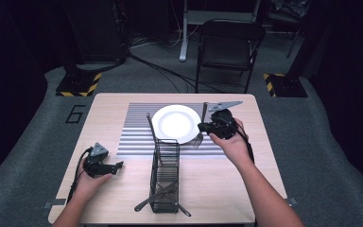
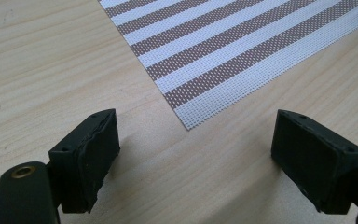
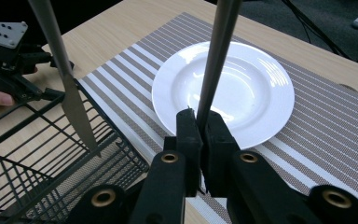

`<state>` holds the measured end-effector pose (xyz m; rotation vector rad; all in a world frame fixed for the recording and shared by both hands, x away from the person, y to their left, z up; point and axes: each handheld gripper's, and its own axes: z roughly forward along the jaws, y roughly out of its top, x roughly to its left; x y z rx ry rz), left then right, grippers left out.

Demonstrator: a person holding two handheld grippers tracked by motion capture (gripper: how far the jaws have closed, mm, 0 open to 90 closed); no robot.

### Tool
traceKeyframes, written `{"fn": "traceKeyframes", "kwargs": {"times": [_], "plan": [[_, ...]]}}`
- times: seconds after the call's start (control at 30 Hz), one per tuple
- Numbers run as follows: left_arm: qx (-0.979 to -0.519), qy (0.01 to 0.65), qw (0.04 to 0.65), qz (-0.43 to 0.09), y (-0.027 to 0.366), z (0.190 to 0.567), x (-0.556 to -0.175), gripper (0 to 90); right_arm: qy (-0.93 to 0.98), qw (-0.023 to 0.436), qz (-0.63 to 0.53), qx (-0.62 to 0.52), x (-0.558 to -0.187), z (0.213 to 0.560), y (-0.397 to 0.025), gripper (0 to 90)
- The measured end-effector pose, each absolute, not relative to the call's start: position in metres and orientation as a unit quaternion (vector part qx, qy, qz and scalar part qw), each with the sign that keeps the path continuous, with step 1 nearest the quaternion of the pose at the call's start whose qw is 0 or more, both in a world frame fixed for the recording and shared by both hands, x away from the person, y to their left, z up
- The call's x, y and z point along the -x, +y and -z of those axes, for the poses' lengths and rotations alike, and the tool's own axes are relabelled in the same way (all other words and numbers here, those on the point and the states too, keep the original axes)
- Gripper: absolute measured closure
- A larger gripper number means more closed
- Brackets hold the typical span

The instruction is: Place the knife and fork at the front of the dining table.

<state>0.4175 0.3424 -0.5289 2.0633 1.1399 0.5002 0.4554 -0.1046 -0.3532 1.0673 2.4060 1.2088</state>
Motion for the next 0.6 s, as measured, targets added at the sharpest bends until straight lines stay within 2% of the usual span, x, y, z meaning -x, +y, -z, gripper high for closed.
{"fn": "traceKeyframes", "kwargs": {"times": [0.6], "plan": [[-0.8,0.442,0.358,-0.193,0.342,0.529,-0.417,15.1,0.814,0.129,-0.4,-0.4,-0.472,0.39,-0.117,87.2]]}}
